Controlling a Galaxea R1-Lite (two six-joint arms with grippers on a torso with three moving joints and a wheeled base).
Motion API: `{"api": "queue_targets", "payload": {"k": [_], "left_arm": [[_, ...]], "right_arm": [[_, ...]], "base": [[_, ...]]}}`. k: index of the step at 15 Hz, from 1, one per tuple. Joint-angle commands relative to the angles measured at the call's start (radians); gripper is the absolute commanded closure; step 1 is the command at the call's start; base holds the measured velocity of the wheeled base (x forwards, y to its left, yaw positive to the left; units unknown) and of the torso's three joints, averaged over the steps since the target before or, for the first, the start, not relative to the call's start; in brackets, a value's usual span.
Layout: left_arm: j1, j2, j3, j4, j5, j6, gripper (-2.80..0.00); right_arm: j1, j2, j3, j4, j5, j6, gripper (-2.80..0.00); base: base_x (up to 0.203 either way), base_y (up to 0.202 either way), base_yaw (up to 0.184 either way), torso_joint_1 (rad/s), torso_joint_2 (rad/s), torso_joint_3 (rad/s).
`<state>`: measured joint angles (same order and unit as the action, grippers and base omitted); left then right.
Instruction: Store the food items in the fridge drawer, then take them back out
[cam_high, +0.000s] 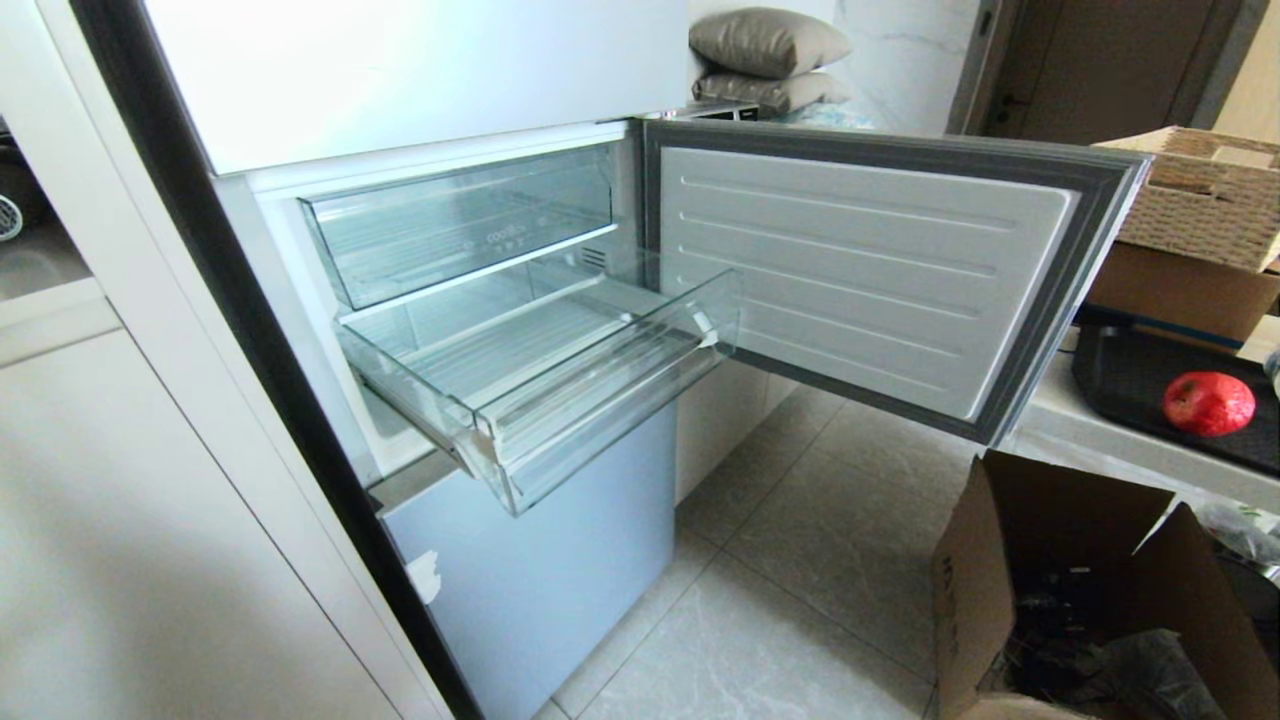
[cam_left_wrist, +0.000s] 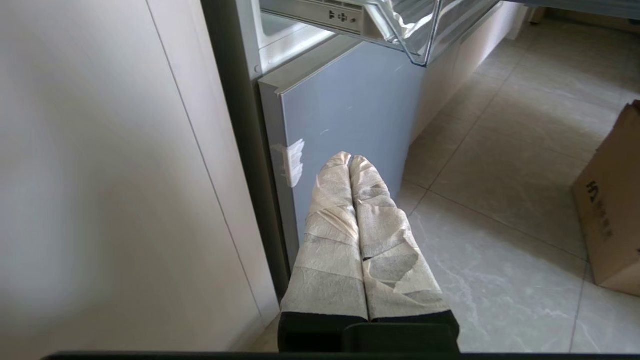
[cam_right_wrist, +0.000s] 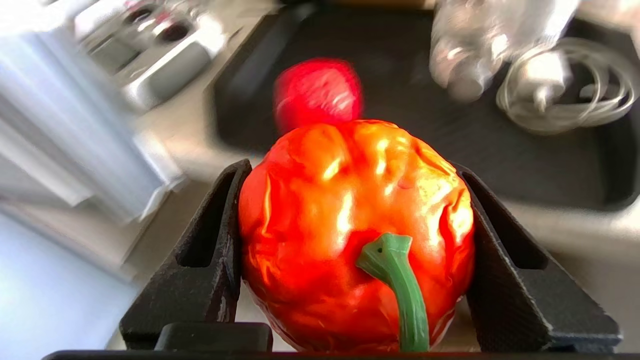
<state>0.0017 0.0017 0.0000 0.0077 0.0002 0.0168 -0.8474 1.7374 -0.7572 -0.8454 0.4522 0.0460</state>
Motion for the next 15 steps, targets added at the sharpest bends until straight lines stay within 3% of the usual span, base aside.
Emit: {"api": "queue_targets", "payload": {"k": [1, 8, 12, 15], "left_arm": [[0.0, 0.001, 0.0, 0.0, 0.001, 0.0, 0.0], [0.0, 0.001, 0.0, 0.0, 0.001, 0.0, 0.0], [0.0, 0.001, 0.0, 0.0, 0.0, 0.0, 0.0], [0.0, 0.001, 0.0, 0.0, 0.0, 0.0, 0.0]], "right_arm": [[-0.028, 0.243, -0.068, -0.14, 0.023, 0.001, 0.0], [0.009, 0.535, -0.405, -0.202, 0.05, 0.012, 0.0], [0.073, 0.61, -0.524, -0.147, -0.067, 0.014, 0.0], [0.09, 0.616, -0.539, -0.146, -0.081, 0.023, 0.0]], "base": [[0.0, 0.0, 0.0, 0.0, 0.0, 0.0], [0.0, 0.0, 0.0, 0.0, 0.0, 0.0], [0.0, 0.0, 0.0, 0.0, 0.0, 0.0], [0.0, 0.0, 0.0, 0.0, 0.0, 0.0]]}}
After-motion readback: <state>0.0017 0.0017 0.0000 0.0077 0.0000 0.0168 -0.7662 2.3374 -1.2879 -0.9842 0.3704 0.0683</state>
